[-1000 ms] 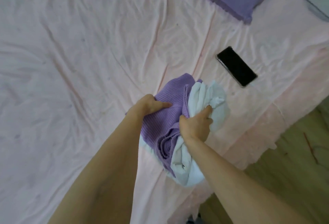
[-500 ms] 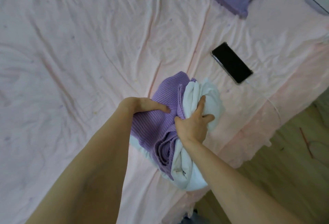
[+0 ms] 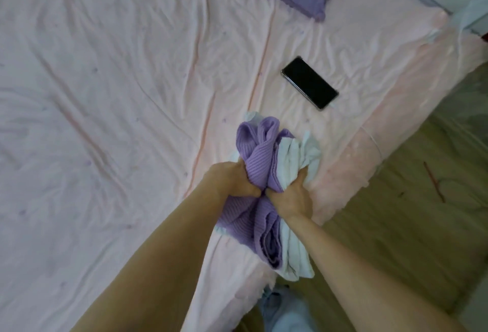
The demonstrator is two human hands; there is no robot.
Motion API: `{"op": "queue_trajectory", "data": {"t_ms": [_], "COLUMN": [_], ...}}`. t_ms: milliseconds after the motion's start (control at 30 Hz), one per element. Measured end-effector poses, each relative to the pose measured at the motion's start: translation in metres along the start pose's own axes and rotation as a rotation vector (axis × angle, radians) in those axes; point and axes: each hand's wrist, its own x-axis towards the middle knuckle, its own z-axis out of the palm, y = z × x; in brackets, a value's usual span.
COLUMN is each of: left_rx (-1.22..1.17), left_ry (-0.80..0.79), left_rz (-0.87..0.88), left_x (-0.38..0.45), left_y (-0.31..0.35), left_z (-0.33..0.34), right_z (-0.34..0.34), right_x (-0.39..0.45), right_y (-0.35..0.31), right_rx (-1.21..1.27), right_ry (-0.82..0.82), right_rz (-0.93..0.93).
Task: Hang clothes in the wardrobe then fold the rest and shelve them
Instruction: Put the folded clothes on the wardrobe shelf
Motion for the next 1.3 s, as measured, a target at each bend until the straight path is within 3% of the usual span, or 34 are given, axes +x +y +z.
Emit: {"op": "queue_trajectory", "data": {"t_ms": [167,367,500,633,767,867,1033,1300], "left_rx": [0.204,0.213,-0.04,-0.393,-0.522,-0.56,-0.619,-0.622], "left_ry": [0.304,0.343,0.19,-0.018,-0.05,-0.013,-0.089,-0.083], "left_rz": [-0.07,-0.107,-0.21,-0.199,-0.177,-0.271,-0.327,0.039], "left_x": [-0.027,-0.021,0.005,0.031,0.053,0.045,0.017,-0.091], "left_y": [0.052,0.055,0.005,-0.019,-0.039,-0.041,-0.02,0.054], "left_z": [0.036,0.042,0.018,0.002,0.01,0.006,-0.009,-0.003], "right_z": [-0.015,-0.015,-0.009,0.001,0.008,0.004,-0.021,-0.087], "right_x": [-0.013,-0.013,-0.003,0.013,0.015,0.016,0.009,-0.065], "right_y": [0.023,0.028,0.015,0.001,0.001,0.01,0.025,0.038], "right_rx": [0.167,0.155,0.032,0.007,0.073,0.099,0.202,0.099], "right_ry": [0.036,0.003,-0.027,-0.037,-0.006,0.0,0.013,0.078], "right_rz": [0.021,0.087,0.023,-0.01,0.004,-0.027,-0.127,-0.266]}}
